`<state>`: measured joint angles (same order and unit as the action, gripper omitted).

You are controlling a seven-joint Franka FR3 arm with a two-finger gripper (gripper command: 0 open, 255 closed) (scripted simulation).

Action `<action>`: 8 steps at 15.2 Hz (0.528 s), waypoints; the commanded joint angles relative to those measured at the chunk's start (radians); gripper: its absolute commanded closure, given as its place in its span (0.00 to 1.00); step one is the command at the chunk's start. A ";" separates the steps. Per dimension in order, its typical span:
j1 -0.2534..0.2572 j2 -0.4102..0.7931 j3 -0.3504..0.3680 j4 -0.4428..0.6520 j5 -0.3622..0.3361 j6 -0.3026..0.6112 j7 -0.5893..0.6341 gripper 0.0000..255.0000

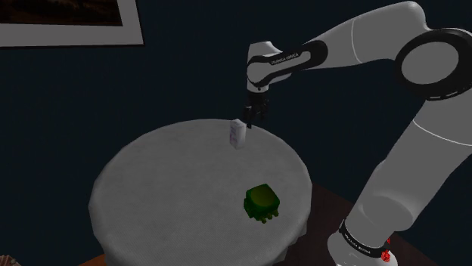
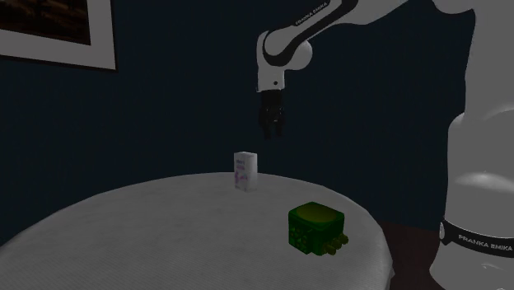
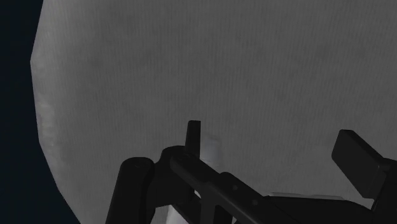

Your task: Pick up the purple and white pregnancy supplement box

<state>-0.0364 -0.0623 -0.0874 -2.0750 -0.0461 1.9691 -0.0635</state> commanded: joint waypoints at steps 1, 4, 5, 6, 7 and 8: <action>-0.005 0.083 -0.007 0.076 0.010 0.014 -0.015 0.00; -0.015 0.196 -0.014 0.179 0.026 0.032 -0.038 0.00; -0.019 0.235 -0.016 0.217 0.032 0.035 -0.046 0.00; -0.024 0.273 -0.018 0.256 0.038 0.037 -0.053 0.00; -0.028 0.312 -0.019 0.297 0.044 0.037 -0.060 0.00; -0.033 0.351 -0.020 0.340 0.050 0.036 -0.067 0.00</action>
<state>-0.0650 0.2468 -0.1062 -1.7830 -0.0025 2.0091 -0.1231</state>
